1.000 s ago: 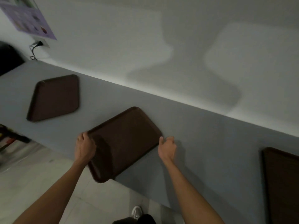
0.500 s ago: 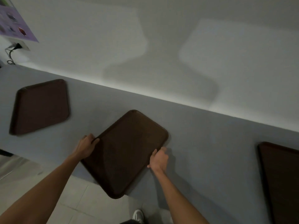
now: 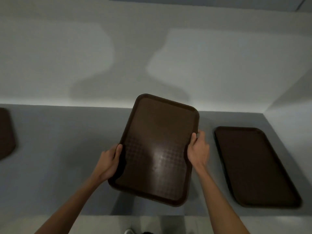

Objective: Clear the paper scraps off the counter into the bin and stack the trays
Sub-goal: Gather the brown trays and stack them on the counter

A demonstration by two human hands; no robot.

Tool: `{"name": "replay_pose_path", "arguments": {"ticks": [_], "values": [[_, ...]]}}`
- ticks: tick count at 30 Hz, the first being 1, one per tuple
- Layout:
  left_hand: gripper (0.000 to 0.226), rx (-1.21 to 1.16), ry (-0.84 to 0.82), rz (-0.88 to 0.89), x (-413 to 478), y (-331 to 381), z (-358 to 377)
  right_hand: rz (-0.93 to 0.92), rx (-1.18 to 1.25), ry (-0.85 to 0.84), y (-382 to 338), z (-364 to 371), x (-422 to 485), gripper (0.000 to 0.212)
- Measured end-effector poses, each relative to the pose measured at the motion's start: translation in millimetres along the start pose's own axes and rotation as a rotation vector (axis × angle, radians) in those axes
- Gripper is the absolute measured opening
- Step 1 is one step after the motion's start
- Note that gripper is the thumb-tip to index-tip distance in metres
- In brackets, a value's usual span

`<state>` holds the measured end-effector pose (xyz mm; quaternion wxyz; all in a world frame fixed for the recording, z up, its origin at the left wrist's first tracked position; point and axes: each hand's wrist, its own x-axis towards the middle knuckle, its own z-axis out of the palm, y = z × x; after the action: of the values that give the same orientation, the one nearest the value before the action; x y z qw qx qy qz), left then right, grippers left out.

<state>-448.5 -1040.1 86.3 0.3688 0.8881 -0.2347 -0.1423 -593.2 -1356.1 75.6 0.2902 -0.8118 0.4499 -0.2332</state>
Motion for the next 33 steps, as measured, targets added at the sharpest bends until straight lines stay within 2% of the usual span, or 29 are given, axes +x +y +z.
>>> {"name": "replay_pose_path", "arguments": {"ticks": [10, 14, 19, 24, 27, 33], "values": [[0.029, -0.014, 0.070, 0.129, -5, 184, 166, 0.082, -0.058, 0.128, 135, -163, 97, 0.036], [0.024, -0.010, 0.080, 0.103, -16, 235, 241, 0.117, -0.115, 0.113, 203, -207, 127, 0.033], [0.015, 0.021, -0.024, 0.084, -26, 271, 322, 0.227, -0.176, 0.015, 275, -247, 158, 0.022], [0.011, 0.090, -0.166, 0.074, -32, 272, 394, 0.171, -0.232, -0.034, 346, -251, 181, 0.023], [0.008, 0.128, -0.207, 0.041, -35, 273, 422, 0.175, -0.270, -0.068, 374, -237, 196, 0.031], [0.027, 0.268, -0.198, -0.084, -42, 274, 445, 0.080, -0.261, -0.067, 397, -198, 213, 0.032]]}}
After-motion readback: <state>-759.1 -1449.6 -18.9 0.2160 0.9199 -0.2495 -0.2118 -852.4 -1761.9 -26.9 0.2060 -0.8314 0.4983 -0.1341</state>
